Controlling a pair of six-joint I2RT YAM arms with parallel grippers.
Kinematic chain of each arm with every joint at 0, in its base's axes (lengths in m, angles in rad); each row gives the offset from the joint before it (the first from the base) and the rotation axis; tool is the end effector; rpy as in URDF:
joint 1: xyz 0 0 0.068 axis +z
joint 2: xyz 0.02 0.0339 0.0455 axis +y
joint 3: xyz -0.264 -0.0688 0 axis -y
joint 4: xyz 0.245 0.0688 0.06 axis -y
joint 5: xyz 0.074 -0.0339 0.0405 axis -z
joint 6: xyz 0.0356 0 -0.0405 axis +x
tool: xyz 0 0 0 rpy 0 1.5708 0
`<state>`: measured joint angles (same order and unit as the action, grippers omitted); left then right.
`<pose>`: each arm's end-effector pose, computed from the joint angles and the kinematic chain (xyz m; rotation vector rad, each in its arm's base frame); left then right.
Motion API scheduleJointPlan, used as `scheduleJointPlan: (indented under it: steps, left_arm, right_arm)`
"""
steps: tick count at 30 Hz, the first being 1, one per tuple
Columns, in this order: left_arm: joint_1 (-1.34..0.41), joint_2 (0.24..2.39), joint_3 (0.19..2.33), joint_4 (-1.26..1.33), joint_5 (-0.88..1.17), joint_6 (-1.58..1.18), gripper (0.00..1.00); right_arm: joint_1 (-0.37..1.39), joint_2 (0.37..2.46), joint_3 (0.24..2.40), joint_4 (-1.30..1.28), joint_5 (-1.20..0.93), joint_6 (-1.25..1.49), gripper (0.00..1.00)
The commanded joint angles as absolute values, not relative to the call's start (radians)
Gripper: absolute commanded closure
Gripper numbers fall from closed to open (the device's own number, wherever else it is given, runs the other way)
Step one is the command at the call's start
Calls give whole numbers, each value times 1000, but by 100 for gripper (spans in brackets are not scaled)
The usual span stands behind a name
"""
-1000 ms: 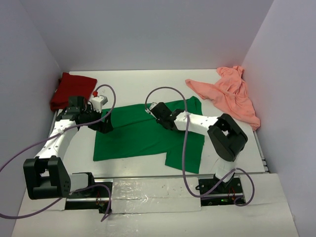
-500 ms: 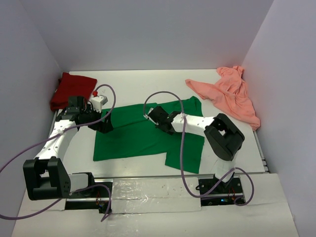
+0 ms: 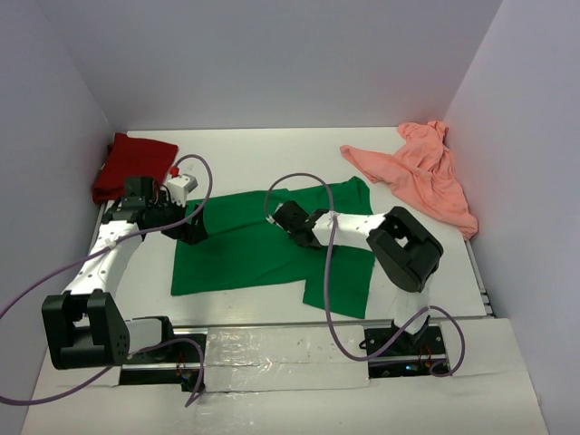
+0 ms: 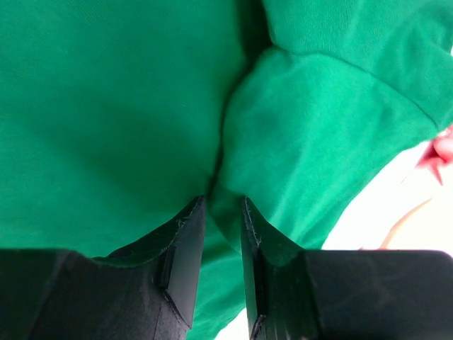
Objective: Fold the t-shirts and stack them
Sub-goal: Fold the flattened tshirt in 1/3 of the way
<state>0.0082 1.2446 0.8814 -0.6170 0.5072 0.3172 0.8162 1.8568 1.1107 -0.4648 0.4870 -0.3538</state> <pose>0.2444 -0.0153 0.2453 0.5651 2.3793 -0.5034 0.2534 0.2452 0.1458 -1.3563 2.2635 -0.5276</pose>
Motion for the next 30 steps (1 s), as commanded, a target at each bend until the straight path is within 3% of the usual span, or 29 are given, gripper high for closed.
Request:
scheduleJointPlan:
  steps: [1, 8, 16, 30]
  left_arm:
    - [9, 1216, 900, -595, 549, 321, 1]
    - [9, 1209, 891, -592, 557, 322, 1]
    - [9, 1209, 885, -595, 568, 327, 1]
    - [11, 1198, 874, -607, 603, 348, 1]
  right_arm:
    - [827, 1859, 1077, -379, 593, -383, 66]
    - [834, 1862, 1051, -322, 660, -417, 69]
    - [833, 1861, 1039, -259, 681, -436, 100]
    - [709, 1885, 1091, -166, 747, -440, 100]
